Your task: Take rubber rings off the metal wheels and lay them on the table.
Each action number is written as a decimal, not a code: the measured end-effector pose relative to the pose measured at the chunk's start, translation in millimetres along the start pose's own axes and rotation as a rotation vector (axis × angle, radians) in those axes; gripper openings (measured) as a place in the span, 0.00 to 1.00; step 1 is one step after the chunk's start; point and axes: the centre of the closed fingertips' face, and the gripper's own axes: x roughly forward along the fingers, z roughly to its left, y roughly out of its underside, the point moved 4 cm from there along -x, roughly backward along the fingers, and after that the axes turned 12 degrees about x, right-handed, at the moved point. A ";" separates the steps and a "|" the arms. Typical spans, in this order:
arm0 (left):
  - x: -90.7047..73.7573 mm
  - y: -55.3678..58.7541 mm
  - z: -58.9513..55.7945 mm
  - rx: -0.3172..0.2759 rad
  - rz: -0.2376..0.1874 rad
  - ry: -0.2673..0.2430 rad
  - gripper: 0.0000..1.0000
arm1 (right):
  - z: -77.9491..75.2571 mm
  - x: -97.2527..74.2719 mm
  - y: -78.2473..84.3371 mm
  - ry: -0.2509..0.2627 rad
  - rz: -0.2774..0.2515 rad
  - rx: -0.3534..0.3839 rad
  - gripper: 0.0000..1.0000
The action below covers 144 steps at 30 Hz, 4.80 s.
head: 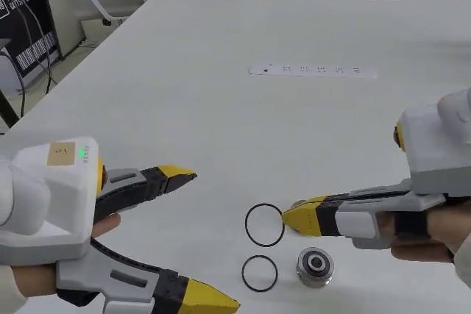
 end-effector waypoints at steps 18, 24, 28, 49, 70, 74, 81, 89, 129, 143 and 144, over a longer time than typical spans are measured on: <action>2.7 2.5 -2.3 -0.008 0.002 0.022 1.00 | -36.2 23.4 20.4 0.075 0.100 0.041 0.00; 3.4 3.4 -3.0 -0.009 0.006 0.029 1.00 | -40.5 25.2 21.7 0.094 0.101 0.059 0.00; 3.2 3.9 -2.5 -0.010 0.009 0.027 1.00 | -42.5 26.3 24.1 0.110 0.111 0.048 0.00; 2.8 6.4 -2.2 -0.022 0.025 0.024 1.00 | -52.1 13.6 15.8 0.167 0.075 -0.023 0.09; -0.3 7.3 2.6 -0.032 0.034 -0.006 1.00 | -41.0 -13.9 -19.8 0.118 -0.076 -0.104 0.26; -2.7 4.2 6.1 -0.034 0.022 -0.024 1.00 | -39.9 -21.6 -22.1 0.115 -0.093 -0.121 0.31; -7.0 -7.0 9.6 -0.007 0.027 -0.054 1.00 | -39.3 -33.0 -19.2 0.090 -0.096 -0.167 0.37; -7.2 -31.1 13.3 0.027 0.011 -0.048 1.00 | -47.2 -44.8 -13.7 0.093 -0.092 -0.223 0.48; 101.2 -60.5 48.4 0.155 -0.021 0.117 0.88 | -89.6 -28.7 4.4 0.128 -0.070 -0.330 0.34; 132.3 -18.4 45.1 0.113 0.035 0.124 0.52 | -96.4 -17.2 7.3 0.114 -0.043 -0.315 0.31; 133.2 -16.7 45.0 0.114 0.040 0.121 0.49 | -96.9 -16.6 7.8 0.113 -0.042 -0.315 0.31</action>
